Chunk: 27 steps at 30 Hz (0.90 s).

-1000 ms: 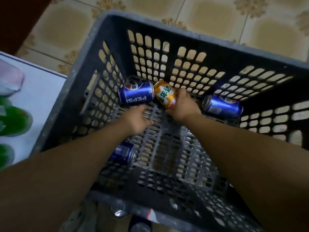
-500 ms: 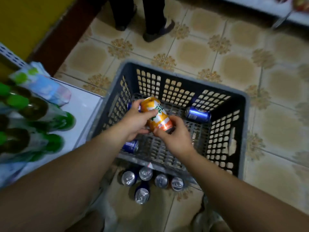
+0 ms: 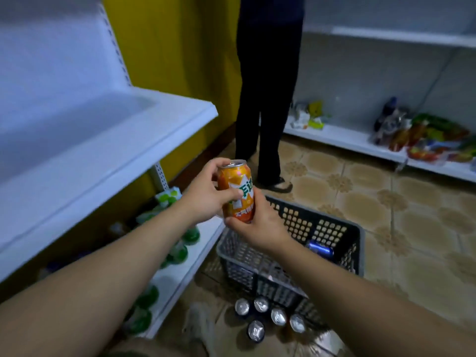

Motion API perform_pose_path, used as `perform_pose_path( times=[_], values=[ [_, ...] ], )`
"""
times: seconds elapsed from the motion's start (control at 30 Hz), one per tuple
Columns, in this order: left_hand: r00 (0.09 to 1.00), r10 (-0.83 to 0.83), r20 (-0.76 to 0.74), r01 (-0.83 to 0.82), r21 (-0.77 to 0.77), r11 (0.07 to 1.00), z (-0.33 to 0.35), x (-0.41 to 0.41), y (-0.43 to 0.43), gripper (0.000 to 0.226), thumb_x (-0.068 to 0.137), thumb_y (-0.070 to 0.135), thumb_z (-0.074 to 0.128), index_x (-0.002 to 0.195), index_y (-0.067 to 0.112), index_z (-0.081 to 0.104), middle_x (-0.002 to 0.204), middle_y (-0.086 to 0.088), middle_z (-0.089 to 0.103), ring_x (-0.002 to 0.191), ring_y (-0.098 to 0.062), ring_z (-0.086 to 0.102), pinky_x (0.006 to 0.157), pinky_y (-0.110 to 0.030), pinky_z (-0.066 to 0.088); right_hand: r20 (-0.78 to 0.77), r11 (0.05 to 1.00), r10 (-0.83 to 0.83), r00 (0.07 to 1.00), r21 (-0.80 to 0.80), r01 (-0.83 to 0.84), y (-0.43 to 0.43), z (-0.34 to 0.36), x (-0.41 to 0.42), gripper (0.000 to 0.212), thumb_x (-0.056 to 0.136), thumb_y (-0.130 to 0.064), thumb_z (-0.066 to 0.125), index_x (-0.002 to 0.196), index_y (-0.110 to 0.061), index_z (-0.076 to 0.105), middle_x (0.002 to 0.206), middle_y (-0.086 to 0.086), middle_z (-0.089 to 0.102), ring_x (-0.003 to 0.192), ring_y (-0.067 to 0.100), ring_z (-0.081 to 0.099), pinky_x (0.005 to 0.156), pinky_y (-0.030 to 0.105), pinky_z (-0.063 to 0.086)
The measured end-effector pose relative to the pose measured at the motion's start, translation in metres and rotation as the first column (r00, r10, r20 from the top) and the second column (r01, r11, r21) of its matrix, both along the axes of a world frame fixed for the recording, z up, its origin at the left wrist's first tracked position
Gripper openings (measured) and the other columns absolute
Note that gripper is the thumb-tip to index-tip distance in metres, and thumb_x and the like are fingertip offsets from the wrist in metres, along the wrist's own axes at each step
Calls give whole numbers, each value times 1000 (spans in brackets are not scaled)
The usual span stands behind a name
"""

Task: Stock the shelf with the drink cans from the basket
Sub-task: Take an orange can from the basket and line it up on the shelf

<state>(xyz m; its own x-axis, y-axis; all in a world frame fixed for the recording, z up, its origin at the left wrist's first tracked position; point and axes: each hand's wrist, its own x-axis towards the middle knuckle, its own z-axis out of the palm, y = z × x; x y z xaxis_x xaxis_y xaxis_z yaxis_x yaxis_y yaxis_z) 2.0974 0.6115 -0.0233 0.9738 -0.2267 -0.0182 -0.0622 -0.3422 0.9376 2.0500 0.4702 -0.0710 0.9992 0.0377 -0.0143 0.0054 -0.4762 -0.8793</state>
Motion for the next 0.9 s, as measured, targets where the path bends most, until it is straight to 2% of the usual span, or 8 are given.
perform_pose_path(
  times=[0.1, 0.17, 0.27, 0.4, 0.5, 0.67, 0.8, 0.9],
  values=[
    [990, 80, 119, -83, 20, 996, 52, -39, 46, 61, 73, 9, 79, 120, 34, 48, 112, 1, 60, 97, -13, 62, 80, -35, 57, 81, 995, 102, 991, -16, -101, 41, 47, -22, 76, 75, -45, 74, 138, -35, 31, 111, -17, 55, 95, 2, 58, 86, 28, 53],
    [974, 138, 178, -144, 24, 989, 81, -69, 77, 61, 75, 7, 77, 122, 32, 47, 110, 1, 57, 92, -9, 61, 74, -25, 55, 135, 983, 184, 974, -50, -179, 69, 73, -37, 71, 78, -42, 74, 135, -35, 33, 107, -18, 55, 92, 0, 58, 77, 18, 50],
    [943, 235, 237, -247, 19, 969, 113, -117, 124, 60, 77, 5, 75, 120, 33, 46, 112, -2, 54, 93, -13, 62, 72, -25, 54, 183, 945, 316, 931, -148, -292, 112, 105, -60, 63, 78, -48, 71, 130, -35, 38, 103, -18, 58, 92, 5, 60, 73, 25, 49],
    [886, 378, 268, -394, 6, 919, 133, -178, 180, 60, 77, 5, 75, 121, 32, 46, 114, -2, 55, 95, -15, 62, 77, -29, 55, 205, 853, 509, 836, -249, -458, 170, 129, -90, 62, 77, -51, 70, 128, -30, 42, 114, -10, 61, 100, 9, 61, 85, 32, 52],
    [836, 473, 279, -487, -21, 873, 140, -218, 214, 62, 77, 3, 75, 126, 27, 46, 114, -3, 56, 92, -8, 60, 74, -23, 54, 219, 786, 610, 761, -288, -547, 208, 139, -112, 61, 80, -49, 70, 130, -27, 43, 116, -7, 60, 104, 13, 60, 86, 31, 50],
    [759, 589, 278, -608, -24, 794, 145, -272, 263, 64, 79, -1, 72, 130, 25, 42, 106, 8, 55, 89, 3, 55, 71, -14, 47, 151, 661, 727, 670, -420, -622, 270, 142, -140, 69, 81, -56, 64, 137, -25, 39, 129, 4, 50, 119, 23, 49, 96, 38, 43],
    [669, 695, 263, -721, 2, 693, 143, -308, 305, 66, 80, 4, 72, 131, 29, 41, 114, 7, 53, 106, -11, 52, 84, -27, 44, 65, 531, 795, 603, -554, -641, 315, 139, -147, 88, 85, -61, 58, 152, -19, 19, 150, 10, 33, 134, 28, 37, 107, 41, 36],
    [600, 760, 251, -787, 11, 617, 139, -333, 330, 64, 83, 3, 68, 135, 28, 40, 114, 8, 48, 106, -9, 45, 85, -29, 40, 58, 469, 824, 564, -627, -621, 344, 136, -146, 84, 88, -62, 52, 152, -17, 20, 153, 9, 31, 136, 29, 34, 109, 43, 35]
  ],
)
